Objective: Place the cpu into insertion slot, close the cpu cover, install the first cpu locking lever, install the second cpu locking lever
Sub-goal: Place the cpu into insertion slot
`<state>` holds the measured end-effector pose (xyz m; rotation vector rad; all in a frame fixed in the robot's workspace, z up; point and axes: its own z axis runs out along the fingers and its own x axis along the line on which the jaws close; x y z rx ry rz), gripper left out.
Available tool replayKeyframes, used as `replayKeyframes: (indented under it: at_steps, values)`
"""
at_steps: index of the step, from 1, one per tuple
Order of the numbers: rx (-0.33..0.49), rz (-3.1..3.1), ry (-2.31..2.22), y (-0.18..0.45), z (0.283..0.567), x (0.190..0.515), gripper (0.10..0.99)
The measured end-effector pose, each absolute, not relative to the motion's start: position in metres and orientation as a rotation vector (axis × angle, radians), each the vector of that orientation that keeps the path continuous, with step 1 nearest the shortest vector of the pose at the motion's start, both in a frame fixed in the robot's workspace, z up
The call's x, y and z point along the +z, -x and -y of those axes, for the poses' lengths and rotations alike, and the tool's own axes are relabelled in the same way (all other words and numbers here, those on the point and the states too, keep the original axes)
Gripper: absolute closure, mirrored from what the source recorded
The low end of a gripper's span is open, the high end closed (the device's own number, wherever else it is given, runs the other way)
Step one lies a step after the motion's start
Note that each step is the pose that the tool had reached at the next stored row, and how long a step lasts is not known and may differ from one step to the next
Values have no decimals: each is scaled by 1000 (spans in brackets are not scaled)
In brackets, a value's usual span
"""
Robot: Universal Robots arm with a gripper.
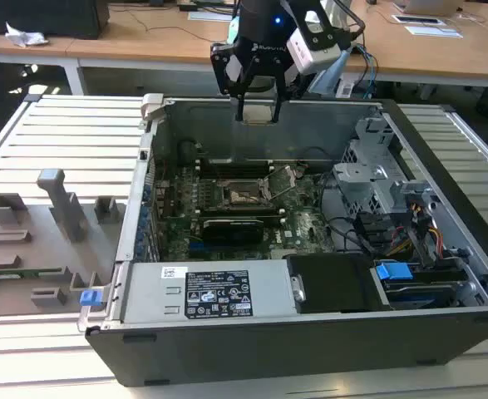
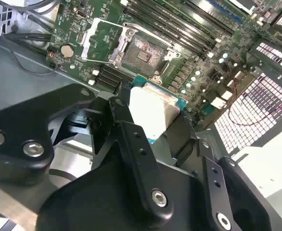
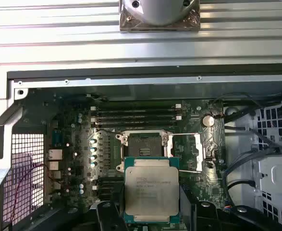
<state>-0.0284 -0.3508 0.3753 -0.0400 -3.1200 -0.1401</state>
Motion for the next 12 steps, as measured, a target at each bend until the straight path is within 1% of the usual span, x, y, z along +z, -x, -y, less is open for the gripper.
replayKeyframes:
  at_steps: [12]
  values:
    - [-140,3120,40,28,351,363,545]
